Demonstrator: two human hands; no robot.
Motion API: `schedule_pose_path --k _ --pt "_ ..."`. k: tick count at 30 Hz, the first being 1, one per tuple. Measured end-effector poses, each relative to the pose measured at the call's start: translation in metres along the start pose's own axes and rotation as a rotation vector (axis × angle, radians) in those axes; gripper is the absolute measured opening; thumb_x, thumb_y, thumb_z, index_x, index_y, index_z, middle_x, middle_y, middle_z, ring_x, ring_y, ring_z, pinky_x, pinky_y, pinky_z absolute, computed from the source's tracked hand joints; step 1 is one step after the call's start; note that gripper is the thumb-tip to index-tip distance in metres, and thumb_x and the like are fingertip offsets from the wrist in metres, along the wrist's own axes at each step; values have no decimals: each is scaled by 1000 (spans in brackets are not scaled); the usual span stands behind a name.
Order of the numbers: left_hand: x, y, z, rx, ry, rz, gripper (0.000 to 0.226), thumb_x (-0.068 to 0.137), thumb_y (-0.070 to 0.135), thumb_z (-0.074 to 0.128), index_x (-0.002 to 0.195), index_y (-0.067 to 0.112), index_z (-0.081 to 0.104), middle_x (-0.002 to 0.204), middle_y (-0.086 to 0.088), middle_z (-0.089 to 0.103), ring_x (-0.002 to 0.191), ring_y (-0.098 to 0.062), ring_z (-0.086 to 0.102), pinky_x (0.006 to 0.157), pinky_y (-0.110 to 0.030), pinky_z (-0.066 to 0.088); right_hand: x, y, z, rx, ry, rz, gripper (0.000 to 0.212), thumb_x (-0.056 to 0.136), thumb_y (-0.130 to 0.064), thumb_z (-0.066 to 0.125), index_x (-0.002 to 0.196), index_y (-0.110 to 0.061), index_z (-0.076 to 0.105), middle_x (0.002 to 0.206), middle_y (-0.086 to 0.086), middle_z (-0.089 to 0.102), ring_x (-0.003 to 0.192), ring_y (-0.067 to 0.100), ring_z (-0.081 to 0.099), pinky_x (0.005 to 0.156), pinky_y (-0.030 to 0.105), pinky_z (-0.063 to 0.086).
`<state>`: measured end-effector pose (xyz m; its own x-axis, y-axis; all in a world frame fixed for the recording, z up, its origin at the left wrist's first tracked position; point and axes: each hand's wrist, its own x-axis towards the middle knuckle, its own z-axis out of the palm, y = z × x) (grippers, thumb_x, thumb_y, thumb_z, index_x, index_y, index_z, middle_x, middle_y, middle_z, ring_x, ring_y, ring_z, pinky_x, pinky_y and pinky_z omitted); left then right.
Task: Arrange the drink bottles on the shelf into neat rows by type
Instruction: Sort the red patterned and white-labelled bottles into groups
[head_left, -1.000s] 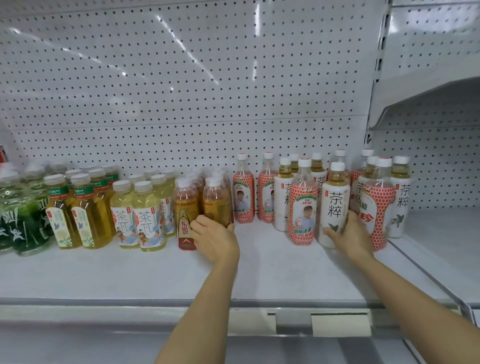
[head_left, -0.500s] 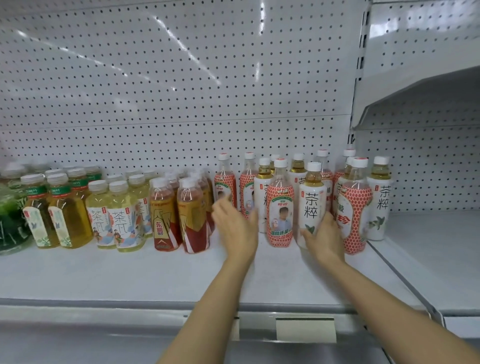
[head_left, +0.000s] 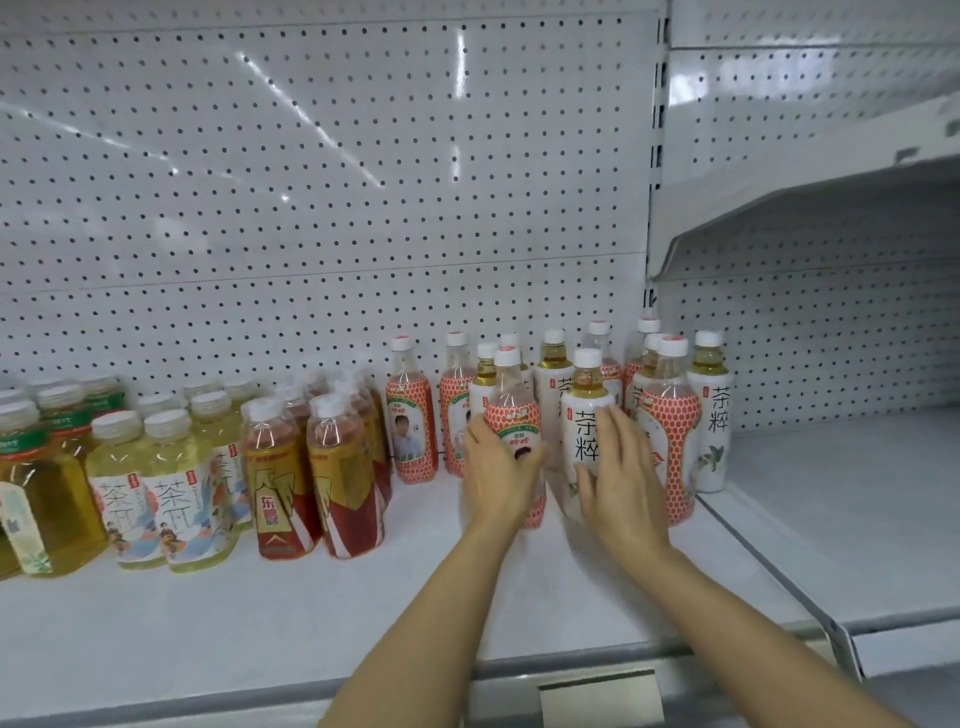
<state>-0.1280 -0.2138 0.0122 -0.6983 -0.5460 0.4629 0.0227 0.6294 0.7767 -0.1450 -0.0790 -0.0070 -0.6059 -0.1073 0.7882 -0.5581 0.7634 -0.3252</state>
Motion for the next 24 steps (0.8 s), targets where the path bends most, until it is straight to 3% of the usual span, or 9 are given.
schedule_pose_path --k 3,6,9,12,19,21,24 --pt "-6 -15 -26 55 71 -16 80 74 49 78 132 11 37 124 -7 48 113 -26 52 85 -39 51 7 -12 4 -17 89 -155 62 83 -5 65 139 4 40 142 21 43 134 36 36 110 47 35" --pt "-9 -36 -56 124 121 -28 84 73 55 76 133 11 37 125 -8 47 115 -28 50 86 -42 52 15 -33 16 65 33 -200 61 86 -7 63 141 2 38 144 18 42 135 31 33 111 47 34" --pt "-7 -54 -79 147 145 -14 85 69 62 73 130 15 38 120 -5 47 110 -27 53 82 -46 55 28 -54 40 209 -100 -21 72 91 -21 61 150 -8 23 151 10 34 140 26 28 115 44 29" --pt "-9 -63 -91 123 130 -11 87 68 63 76 133 18 39 119 -2 48 107 -23 55 78 -42 57 44 -65 62 273 -177 145 91 86 -29 68 153 -11 8 151 11 33 139 26 30 114 39 27" --pt "-17 -65 -100 45 95 -6 82 66 59 79 130 21 45 114 6 49 100 -15 58 76 -32 55 77 -75 88 274 -275 393 116 67 -44 82 150 -7 10 143 18 37 132 32 37 109 43 35" --pt "-17 -64 -100 39 99 -7 80 66 55 81 130 20 46 113 6 50 98 -15 58 75 -31 53 79 -77 88 256 -286 422 112 64 -45 83 147 -6 18 139 16 39 128 32 41 105 44 39" --pt "-18 -66 -99 46 91 -23 79 67 54 81 129 21 47 114 5 51 98 -15 58 77 -33 54 77 -79 89 261 -274 427 89 72 -35 79 139 -6 29 137 13 45 125 29 46 100 38 41"
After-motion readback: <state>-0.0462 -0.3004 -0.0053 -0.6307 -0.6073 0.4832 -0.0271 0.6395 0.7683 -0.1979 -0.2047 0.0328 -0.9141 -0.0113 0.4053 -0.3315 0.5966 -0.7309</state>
